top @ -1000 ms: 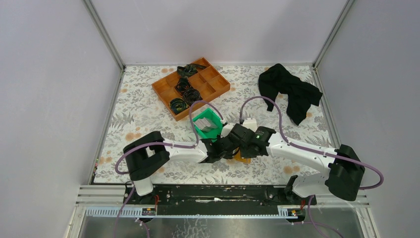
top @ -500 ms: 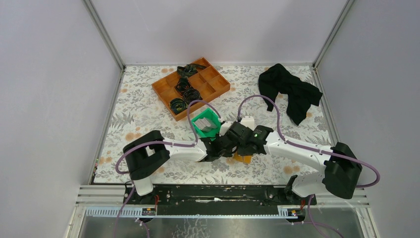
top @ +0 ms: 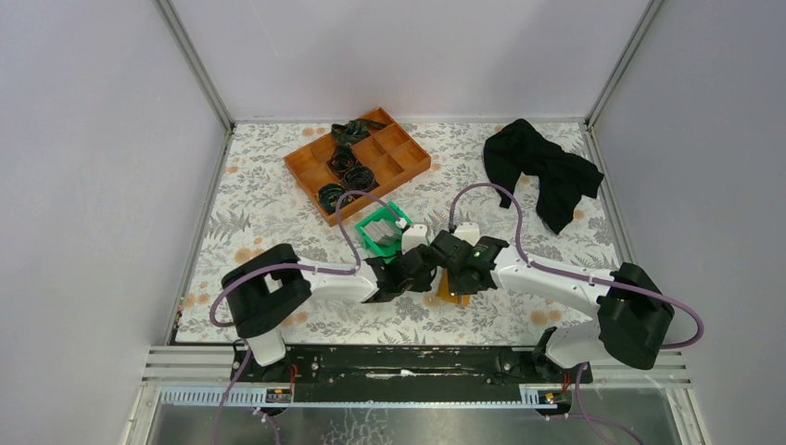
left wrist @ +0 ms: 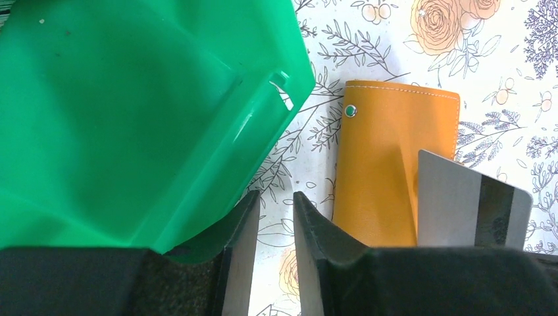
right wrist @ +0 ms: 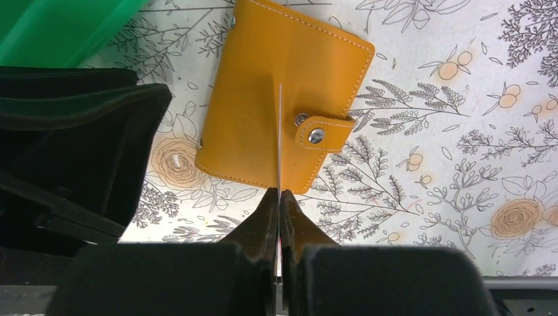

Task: Put the credit cards into the card holder
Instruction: Open the card holder at the center of the board.

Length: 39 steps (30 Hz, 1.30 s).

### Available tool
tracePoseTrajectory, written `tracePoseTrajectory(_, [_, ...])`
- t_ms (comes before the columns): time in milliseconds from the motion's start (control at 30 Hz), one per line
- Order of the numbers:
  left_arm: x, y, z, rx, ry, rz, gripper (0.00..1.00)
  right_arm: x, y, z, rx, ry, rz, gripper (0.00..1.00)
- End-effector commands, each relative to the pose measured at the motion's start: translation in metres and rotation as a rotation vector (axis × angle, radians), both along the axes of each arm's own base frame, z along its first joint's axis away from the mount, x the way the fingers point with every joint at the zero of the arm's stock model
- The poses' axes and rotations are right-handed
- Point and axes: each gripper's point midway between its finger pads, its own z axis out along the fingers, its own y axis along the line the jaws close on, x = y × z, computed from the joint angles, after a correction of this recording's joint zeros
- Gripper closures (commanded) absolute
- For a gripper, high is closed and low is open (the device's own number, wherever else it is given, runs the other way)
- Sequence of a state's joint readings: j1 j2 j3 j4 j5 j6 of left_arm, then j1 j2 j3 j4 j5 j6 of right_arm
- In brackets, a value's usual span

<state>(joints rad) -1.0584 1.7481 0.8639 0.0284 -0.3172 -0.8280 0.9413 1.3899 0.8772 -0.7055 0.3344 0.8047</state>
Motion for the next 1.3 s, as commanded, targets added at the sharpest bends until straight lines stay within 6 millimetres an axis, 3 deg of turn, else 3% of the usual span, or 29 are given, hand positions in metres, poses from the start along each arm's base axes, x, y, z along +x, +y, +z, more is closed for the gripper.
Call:
tracePoseTrajectory(0, [-0.006, 0.029, -0.021, 0.088, 0.046, 0.028, 0.66, -0.013, -0.022, -0.009, -0.087, 0.052, -0.016, 1.00])
tracePoseTrajectory(733, [-0.010, 0.025, -0.019, 0.059, 0.038, -0.012, 0.66, -0.010, -0.049, 0.005, -0.154, -0.012, -0.093, 1.00])
tracePoseTrajectory(1000, [-0.016, 0.006, -0.015, -0.004, 0.034, -0.123, 0.66, -0.004, -0.050, 0.000, -0.028, -0.023, -0.166, 1.00])
tracePoseTrajectory(1267, [-0.018, 0.002, -0.018, 0.016, 0.030, -0.186, 0.66, 0.000, -0.048, -0.009, 0.133, -0.036, -0.226, 1.00])
